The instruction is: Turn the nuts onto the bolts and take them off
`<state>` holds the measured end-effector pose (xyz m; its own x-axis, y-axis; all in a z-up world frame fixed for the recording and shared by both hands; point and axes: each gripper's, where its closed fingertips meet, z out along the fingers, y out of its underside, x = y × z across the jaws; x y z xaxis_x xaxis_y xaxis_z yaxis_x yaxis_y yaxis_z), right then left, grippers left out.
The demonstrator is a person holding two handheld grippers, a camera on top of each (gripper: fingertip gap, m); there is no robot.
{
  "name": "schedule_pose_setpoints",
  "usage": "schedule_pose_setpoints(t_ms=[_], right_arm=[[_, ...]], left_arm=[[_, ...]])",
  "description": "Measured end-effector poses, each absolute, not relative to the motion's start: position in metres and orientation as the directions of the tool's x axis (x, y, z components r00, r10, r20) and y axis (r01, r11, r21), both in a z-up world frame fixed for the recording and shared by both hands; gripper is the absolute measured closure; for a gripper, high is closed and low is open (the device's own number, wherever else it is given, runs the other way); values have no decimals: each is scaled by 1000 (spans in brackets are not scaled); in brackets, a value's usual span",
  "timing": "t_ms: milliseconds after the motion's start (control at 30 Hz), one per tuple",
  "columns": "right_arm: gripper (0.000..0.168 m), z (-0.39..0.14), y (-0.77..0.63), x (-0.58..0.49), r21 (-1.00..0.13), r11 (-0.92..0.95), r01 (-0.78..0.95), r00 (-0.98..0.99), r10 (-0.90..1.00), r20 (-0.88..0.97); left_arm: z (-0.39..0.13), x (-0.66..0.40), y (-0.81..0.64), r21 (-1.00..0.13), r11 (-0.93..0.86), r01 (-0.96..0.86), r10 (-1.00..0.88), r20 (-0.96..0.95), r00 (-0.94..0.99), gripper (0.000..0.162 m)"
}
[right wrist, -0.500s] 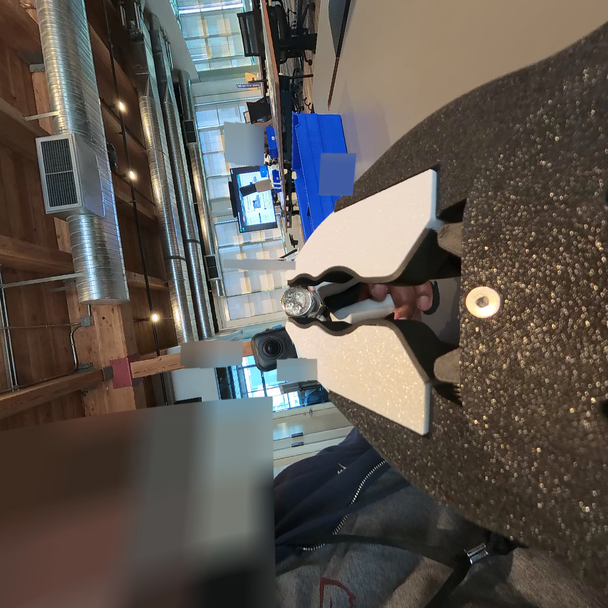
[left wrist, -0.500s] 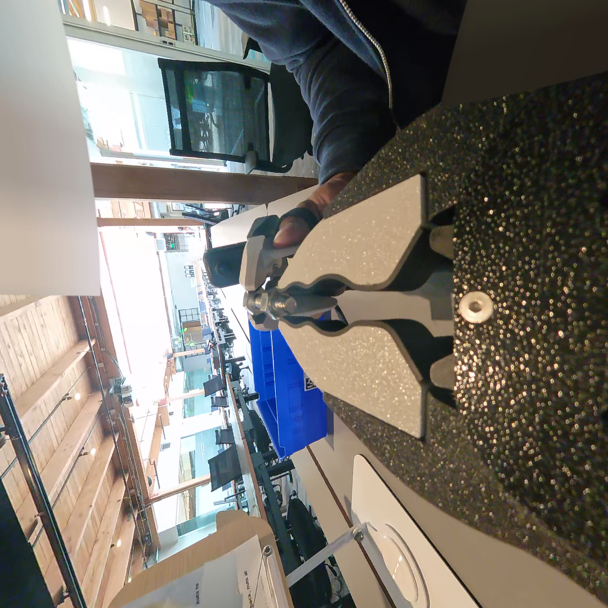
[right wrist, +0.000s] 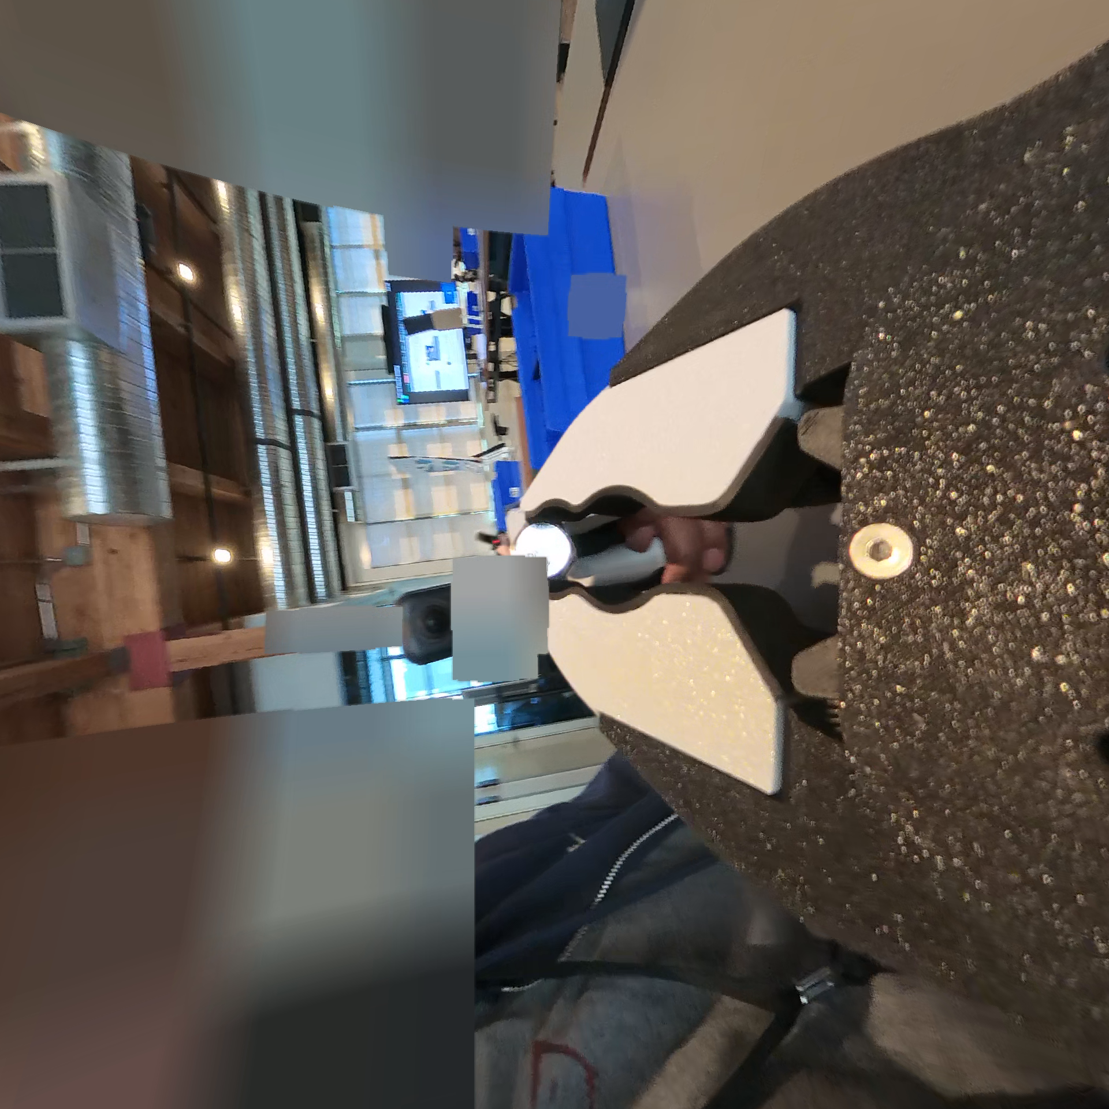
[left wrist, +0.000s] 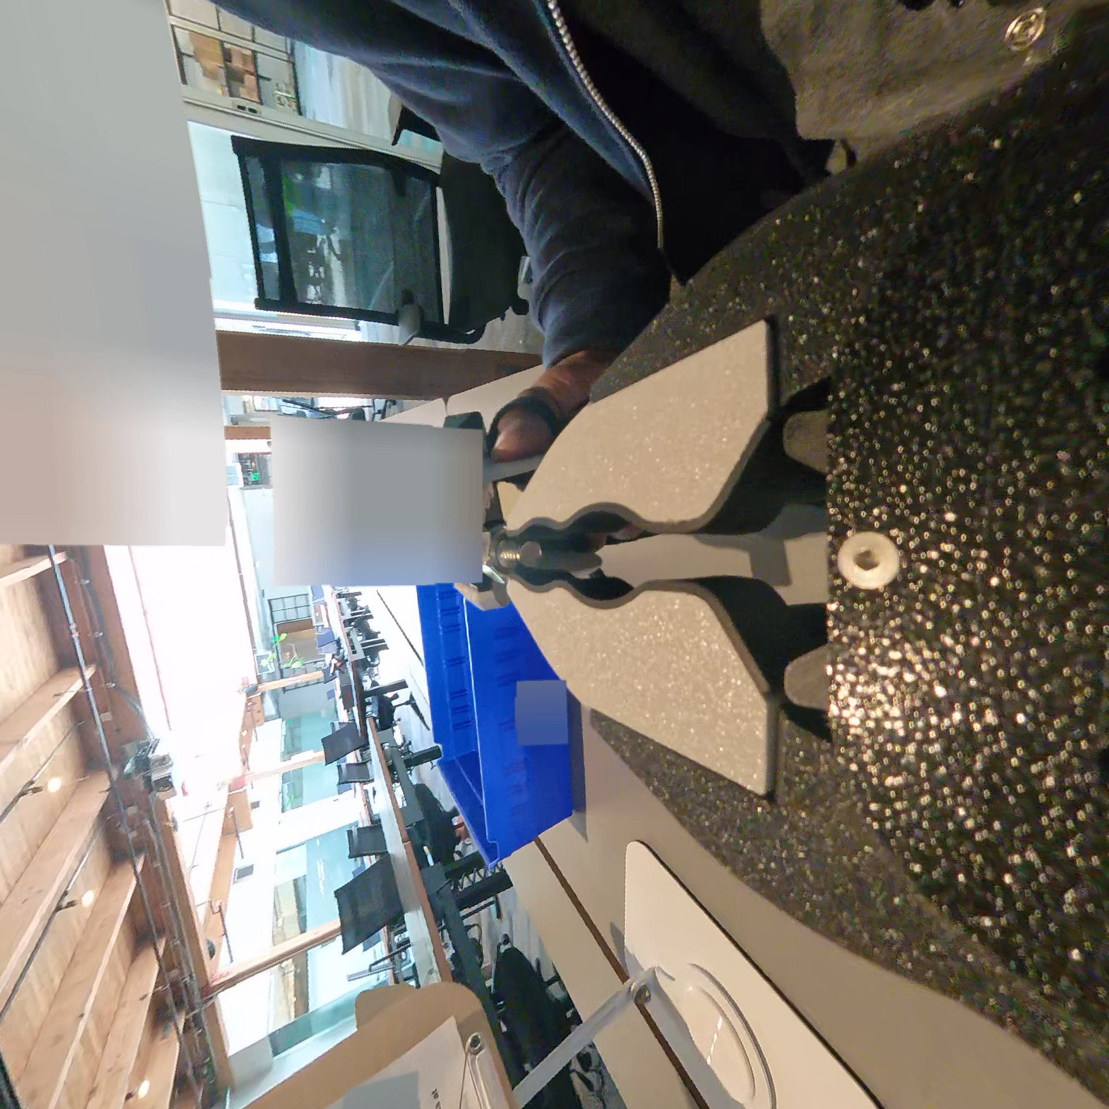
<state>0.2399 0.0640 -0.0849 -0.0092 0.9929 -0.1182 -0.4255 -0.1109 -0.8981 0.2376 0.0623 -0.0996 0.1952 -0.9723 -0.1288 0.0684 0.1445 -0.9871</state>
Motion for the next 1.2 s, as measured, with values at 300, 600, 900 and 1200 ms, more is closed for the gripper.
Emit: schedule_pose_setpoints(t_ms=[300,600,900,1200], right_arm=[[151,-93,60,237,-942,-85,-324,-34,996,-78],[149,-102,56,232,-970,-66,-234,-49,997,-55],[150,-104,57,231,-973,-70,-220,-49,997,-60],[151,-103,58,231,-974,-39,-223,-14,999,-37]], left_arm=[[-102,234,59,-992,129,-3,-979,-128,159,153],[-108,234,56,-989,132,-62,-983,-139,123,153],[-110,232,57,-984,153,-88,-978,-163,127,153],[-110,232,58,-984,155,-88,-976,-166,140,153]])
